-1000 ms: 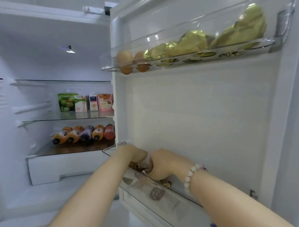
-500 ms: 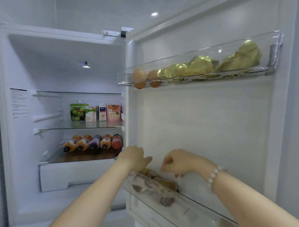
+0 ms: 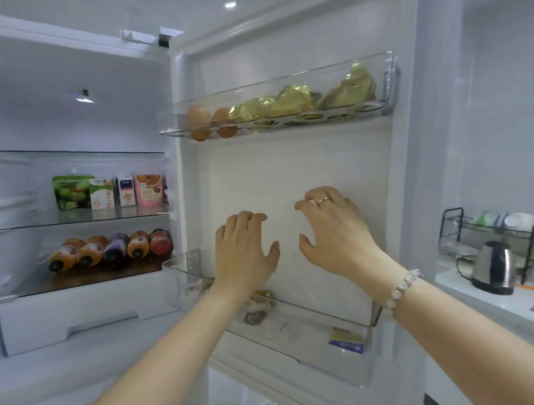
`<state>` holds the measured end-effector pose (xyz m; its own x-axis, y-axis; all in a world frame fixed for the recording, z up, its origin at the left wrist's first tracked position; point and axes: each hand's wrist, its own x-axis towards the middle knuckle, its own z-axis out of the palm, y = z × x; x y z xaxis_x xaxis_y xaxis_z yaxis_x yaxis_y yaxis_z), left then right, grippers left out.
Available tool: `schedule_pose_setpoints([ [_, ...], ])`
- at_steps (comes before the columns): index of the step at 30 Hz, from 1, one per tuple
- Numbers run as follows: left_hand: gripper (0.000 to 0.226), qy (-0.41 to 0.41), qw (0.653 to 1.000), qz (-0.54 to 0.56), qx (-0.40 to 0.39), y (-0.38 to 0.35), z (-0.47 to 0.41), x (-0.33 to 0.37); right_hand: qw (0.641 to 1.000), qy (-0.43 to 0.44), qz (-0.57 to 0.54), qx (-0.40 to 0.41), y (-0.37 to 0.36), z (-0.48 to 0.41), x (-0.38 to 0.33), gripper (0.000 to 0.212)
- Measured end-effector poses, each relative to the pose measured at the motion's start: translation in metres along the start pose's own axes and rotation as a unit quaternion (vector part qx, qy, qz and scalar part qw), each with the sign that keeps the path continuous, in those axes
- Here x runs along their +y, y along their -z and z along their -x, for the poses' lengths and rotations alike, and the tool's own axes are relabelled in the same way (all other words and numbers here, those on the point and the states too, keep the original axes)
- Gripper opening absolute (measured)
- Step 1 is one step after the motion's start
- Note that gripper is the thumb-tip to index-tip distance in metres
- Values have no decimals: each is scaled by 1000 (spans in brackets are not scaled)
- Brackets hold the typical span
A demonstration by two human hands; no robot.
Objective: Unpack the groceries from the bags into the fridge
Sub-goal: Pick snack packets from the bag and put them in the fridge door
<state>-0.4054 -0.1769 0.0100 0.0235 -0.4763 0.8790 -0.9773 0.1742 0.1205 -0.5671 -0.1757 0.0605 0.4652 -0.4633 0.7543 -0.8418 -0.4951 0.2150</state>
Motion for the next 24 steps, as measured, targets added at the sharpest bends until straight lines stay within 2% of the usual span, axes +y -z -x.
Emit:
schedule_pose_setpoints([
  [4,39,-39,988,128,80,0,-6,59,985,10,72,159,38,32,25,35],
  [8,36,-83,944,275,161,11,-3,128,966,-9,128,225,84,71,60,27],
  [12,32,-148,912,333,188,17,3,192,960,-67,222,155,114,127,108,33],
  [16,31,-220,904,347,119,5,14,256,940,-191,274,64,140,190,142,44],
  [19,27,-277,891,350,81,-8,30,301,916,-258,307,1,165,237,165,44],
  [21,23,-288,888,353,62,-11,41,331,897,-291,330,-38,187,267,179,43],
  [24,34,-304,879,367,21,-10,57,381,870,-324,365,-69,223,314,200,42],
])
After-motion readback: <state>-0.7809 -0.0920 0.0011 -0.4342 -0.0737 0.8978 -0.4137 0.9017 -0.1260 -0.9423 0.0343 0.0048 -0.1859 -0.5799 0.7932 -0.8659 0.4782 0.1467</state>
